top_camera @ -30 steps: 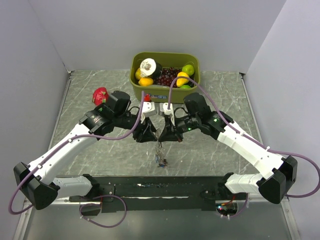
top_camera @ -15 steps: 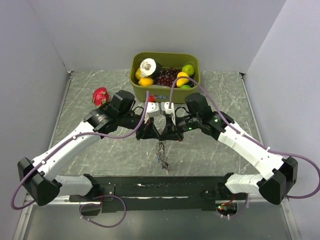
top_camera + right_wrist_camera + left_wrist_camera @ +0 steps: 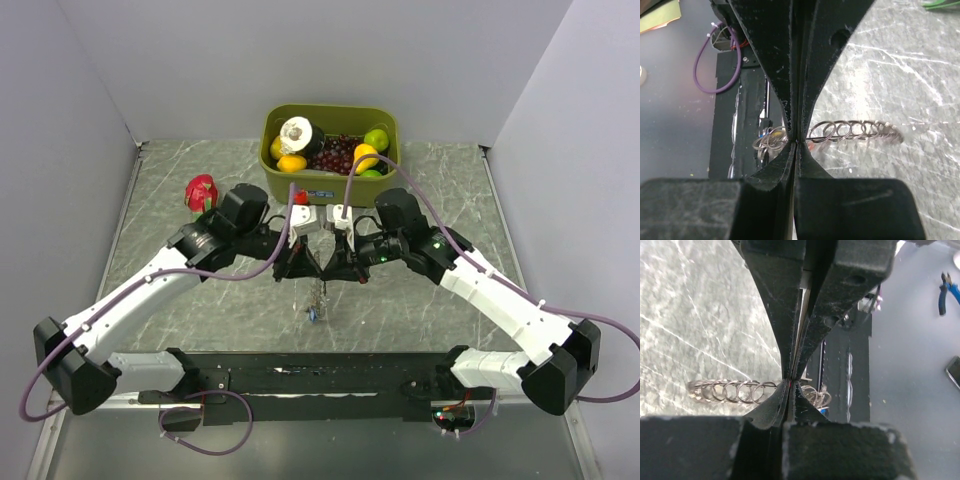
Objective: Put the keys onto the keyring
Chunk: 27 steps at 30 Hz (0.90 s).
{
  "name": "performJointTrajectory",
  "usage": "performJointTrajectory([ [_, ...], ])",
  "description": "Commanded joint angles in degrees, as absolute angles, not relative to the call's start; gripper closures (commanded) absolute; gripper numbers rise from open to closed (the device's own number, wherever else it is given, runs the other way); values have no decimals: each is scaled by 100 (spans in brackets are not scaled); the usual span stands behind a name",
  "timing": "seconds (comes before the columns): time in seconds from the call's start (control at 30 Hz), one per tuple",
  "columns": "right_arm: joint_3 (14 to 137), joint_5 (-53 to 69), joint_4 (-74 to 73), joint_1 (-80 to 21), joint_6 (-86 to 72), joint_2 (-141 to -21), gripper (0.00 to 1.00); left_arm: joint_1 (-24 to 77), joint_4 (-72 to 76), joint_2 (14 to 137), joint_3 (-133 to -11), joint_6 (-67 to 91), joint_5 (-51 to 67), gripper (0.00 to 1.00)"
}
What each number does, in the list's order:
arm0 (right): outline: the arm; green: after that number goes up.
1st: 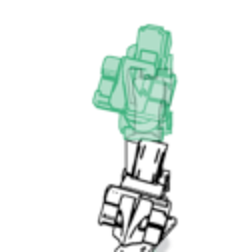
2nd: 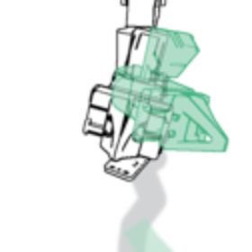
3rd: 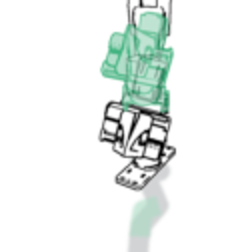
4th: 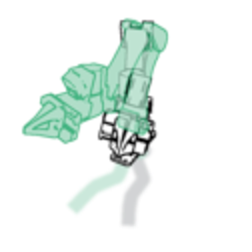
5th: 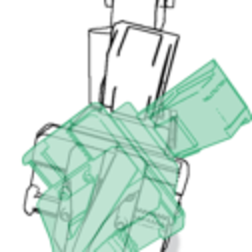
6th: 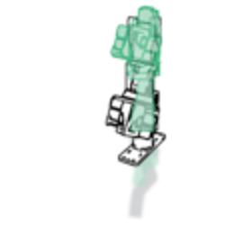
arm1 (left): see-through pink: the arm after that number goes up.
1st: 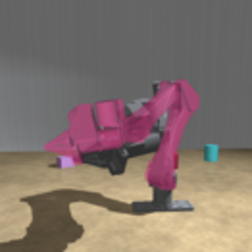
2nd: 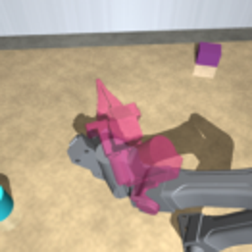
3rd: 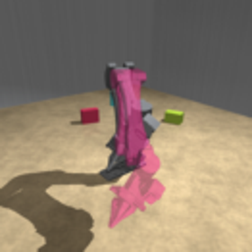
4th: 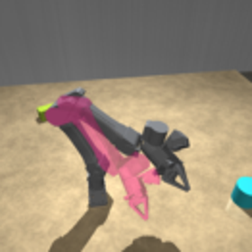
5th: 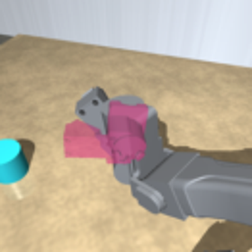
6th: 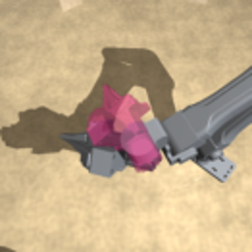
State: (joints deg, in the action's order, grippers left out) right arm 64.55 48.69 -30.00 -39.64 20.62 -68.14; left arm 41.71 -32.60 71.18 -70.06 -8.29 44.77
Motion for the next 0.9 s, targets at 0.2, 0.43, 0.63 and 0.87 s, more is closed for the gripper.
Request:
performJointTrajectory([
  [0.2, 6468, 5106, -2223, -4017, 1933, -6442, 100, 4219, -1185, 6117, -5985, 159, 4184, 99],
  [0.43, 6565, 5212, -2408, -4008, 2030, -6504, 100, 4219, -2205, 6512, -6477, -324, 4061, 74],
  [0.63, 6557, 5265, -2461, -4008, 2092, -6469, 100, 4210, -2566, 6592, -6618, -676, 3964, 75],
  [0.87, 6583, 5300, -2487, -3999, 2101, -6486, 100, 4219, -3006, 6873, -6899, -879, 3998, 71],
])
